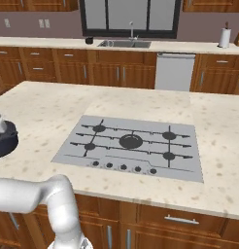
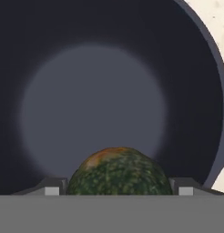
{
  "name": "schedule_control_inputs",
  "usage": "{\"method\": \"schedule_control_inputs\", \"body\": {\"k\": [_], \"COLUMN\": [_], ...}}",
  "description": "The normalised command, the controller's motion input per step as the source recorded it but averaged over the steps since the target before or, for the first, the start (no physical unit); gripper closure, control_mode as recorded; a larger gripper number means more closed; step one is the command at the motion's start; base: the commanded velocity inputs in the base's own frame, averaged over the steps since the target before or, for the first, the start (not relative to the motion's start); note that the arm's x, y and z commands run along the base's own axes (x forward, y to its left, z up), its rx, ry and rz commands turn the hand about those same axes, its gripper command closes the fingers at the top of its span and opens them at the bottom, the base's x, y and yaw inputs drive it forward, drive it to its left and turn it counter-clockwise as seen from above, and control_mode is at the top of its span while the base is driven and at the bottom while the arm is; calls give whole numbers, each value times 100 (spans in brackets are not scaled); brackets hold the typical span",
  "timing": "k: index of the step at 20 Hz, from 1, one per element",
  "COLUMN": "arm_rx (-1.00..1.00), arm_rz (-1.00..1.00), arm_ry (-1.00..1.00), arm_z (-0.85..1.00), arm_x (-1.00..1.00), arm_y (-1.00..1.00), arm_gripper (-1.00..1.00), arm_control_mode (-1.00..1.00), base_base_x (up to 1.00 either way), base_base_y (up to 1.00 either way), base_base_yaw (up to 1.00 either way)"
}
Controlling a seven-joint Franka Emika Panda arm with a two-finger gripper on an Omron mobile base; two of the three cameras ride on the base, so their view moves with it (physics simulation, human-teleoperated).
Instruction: Turn on the sink faucet. Then move the squash from the counter to the sink. Turn off the sink. Move the vegetable from the sink to the pot next to the stove. Finally move the pot to the front right burner.
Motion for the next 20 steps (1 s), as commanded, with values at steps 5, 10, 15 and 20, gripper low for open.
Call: {"method": "schedule_control_inputs", "body": {"k": [5,10,15,20], "arm_rx": [0,0,0,0], "arm_rz": [0,4,5,5], "arm_ry": [0,0,0,0], "arm_z": [-15,-41,-39,-25], "arm_x": [10,24,19,7], "arm_y": [15,6,0,1], "arm_gripper": [100,100,100,-100], "arm_control_mode": [-100,-100,-100,-100], "base_base_x": [0,0,0,0], "base_base_y": [0,0,0,0], "base_base_yaw": [0,0,0,0]}}
